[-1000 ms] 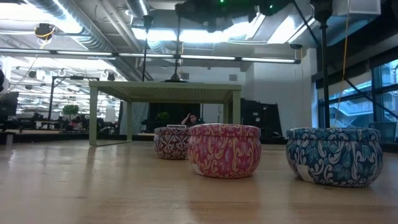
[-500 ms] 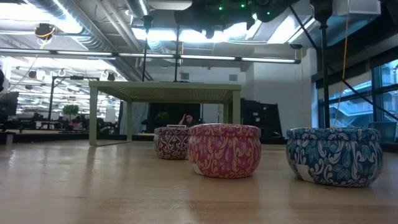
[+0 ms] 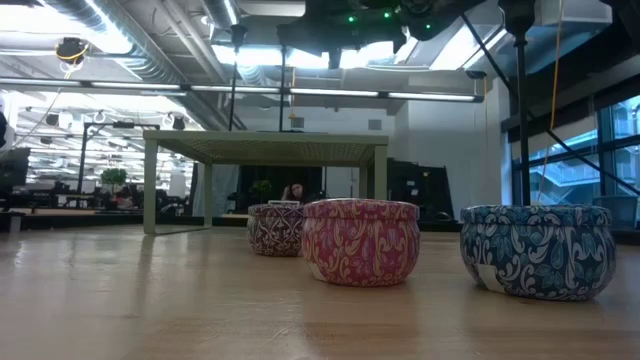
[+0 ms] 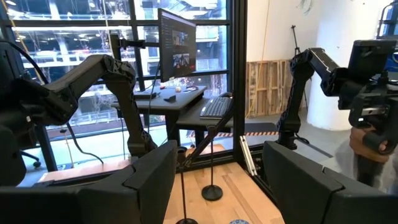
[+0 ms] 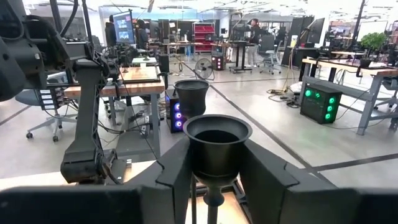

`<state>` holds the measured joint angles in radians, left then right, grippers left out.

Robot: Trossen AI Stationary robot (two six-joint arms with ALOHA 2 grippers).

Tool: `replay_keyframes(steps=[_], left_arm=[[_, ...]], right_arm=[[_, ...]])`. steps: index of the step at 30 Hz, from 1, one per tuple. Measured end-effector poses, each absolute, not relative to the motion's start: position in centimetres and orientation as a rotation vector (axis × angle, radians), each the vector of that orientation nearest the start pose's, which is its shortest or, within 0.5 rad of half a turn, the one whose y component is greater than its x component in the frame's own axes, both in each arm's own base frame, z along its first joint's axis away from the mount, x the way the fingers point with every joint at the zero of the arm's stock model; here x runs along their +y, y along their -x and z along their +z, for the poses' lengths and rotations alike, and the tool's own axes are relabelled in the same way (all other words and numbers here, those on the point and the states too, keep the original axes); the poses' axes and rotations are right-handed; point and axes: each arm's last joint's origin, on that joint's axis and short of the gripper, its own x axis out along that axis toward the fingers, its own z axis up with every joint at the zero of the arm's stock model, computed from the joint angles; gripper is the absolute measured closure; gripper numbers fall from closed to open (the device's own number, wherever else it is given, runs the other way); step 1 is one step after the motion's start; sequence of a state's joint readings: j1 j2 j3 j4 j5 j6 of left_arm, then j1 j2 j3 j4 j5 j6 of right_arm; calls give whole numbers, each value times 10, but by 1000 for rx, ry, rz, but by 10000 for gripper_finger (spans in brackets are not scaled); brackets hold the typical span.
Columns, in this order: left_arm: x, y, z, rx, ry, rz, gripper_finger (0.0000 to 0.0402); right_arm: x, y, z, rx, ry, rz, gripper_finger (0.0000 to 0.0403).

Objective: Pick & Place candle stick holders
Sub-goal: Align the black candle holder with the black candle holder on the shelf

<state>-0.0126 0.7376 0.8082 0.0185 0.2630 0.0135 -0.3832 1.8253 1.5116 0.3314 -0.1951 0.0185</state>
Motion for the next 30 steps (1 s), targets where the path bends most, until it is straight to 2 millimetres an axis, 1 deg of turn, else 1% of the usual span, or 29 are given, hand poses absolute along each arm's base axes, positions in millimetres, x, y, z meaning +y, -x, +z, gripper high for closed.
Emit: replay_keyframes(steps=[7,16,27,30], left_arm=[[-10,-160,367,-90,-24,-275,167],[-10,-160,367,-90,-24,-275,167],[-10,-160,367,-90,-24,-275,167],[-10,-160,367,-90,-24,-275,167]], right_arm=[[-157,-405,342,-16,-14,-188,262],[-157,-405,342,-13,15,-188,260],[-157,-405,340,3,12,-177,260],[-157,-405,339,10,39,-177,259]])
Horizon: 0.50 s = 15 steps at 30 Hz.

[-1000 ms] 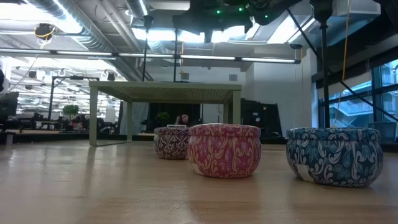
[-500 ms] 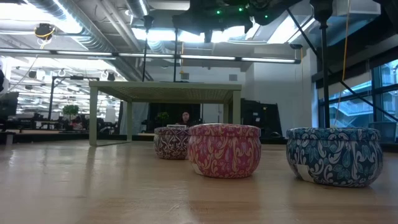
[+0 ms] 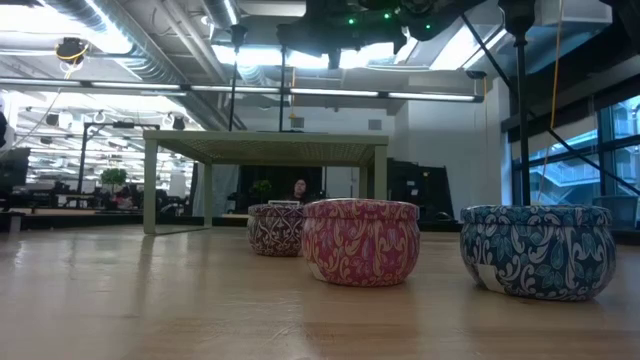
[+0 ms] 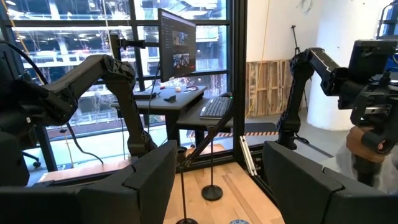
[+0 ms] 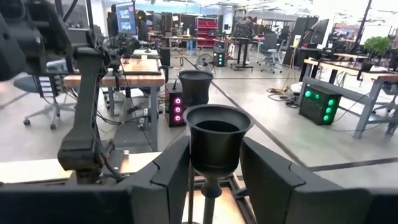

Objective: Pick & Place candle stick holders
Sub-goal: Align the black candle holder with the black candle holder on the shelf, then align the black candle holder with the black candle holders on the shelf

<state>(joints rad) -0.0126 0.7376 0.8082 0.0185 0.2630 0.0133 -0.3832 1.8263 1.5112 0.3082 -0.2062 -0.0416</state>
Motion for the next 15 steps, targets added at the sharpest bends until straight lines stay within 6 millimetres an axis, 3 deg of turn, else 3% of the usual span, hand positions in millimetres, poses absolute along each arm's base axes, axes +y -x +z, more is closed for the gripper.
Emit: replay_keyframes(steps=[5,15], left_arm=[[-10,-160,367,-90,-24,-275,167],[-10,-160,367,-90,-24,-275,167]], right_arm=[[-157,-405,339,12,57,-177,242],[-157,-405,339,13,55,-177,148]])
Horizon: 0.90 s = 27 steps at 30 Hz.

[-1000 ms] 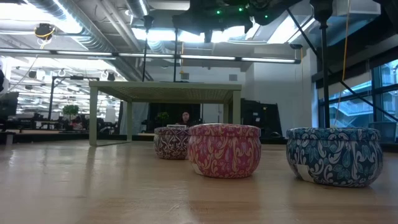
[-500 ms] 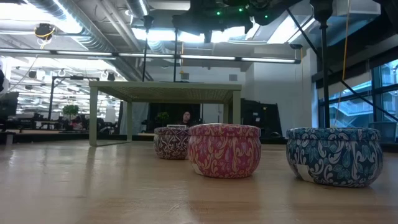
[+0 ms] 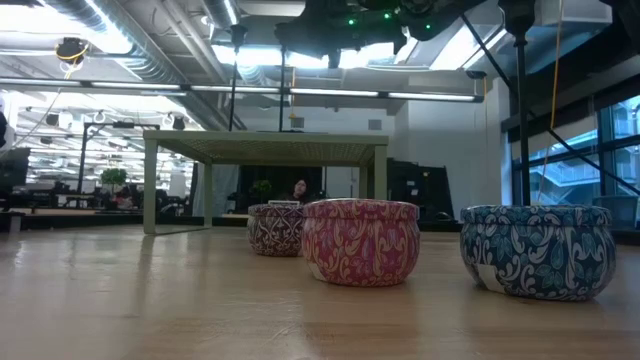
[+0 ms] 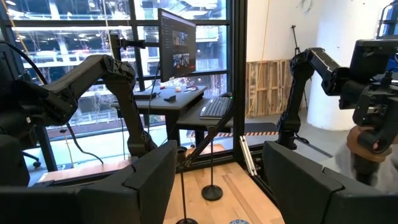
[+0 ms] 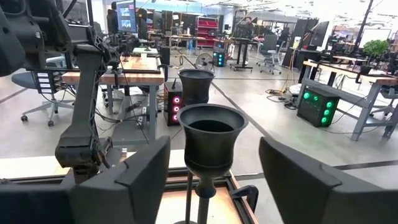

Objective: Pick & Place candle stick holders
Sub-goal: Align the black candle holder with the black candle holders on the shelf

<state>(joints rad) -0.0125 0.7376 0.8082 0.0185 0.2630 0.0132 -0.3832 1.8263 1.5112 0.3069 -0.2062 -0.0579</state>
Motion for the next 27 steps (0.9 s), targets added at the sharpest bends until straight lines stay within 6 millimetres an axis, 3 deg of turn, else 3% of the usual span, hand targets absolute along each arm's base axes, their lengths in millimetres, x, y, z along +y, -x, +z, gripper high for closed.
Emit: replay_keyframes(steps=[13,21,27], left_arm=[[-10,-160,367,-90,-24,-275,167],[-10,-160,367,-90,-24,-275,167],[-10,-160,367,-90,-24,-275,167]], right_arm=[[-150,-395,352,29,26,-157,127],[-138,-370,370,146,17,-149,130],[-111,-341,392,238,49,-98,130]])
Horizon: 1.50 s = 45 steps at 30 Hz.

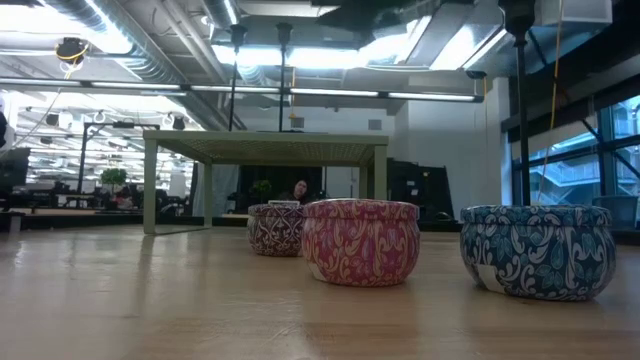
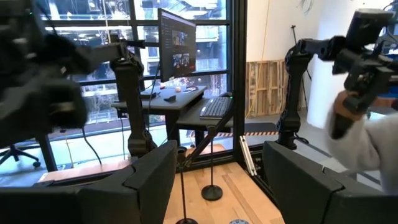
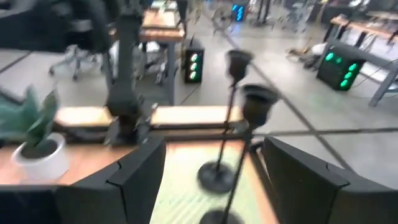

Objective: Pick & Place candle stick holders
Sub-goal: Align the black candle holder with the black candle holders on the shelf

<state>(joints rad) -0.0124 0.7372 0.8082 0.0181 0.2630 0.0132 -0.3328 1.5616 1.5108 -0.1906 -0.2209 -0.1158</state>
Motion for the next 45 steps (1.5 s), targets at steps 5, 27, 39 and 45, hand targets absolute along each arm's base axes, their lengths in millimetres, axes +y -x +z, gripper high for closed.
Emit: replay_keyframes(steps=[5,27,39,45], left_arm=[[-10,-160,367,-90,-24,-275,167],[-10,-160,367,-98,-25,-275,167],[-10,-160,368,-99,-26,-275,167],[-10,-160,367,-99,-26,-275,167]], right_arm=[[-74,-311,408,340,73,-6,130],[49,-240,387,940,-121,270,130],[68,-239,350,1073,-82,199,130],[69,-240,338,1096,-79,196,130]])
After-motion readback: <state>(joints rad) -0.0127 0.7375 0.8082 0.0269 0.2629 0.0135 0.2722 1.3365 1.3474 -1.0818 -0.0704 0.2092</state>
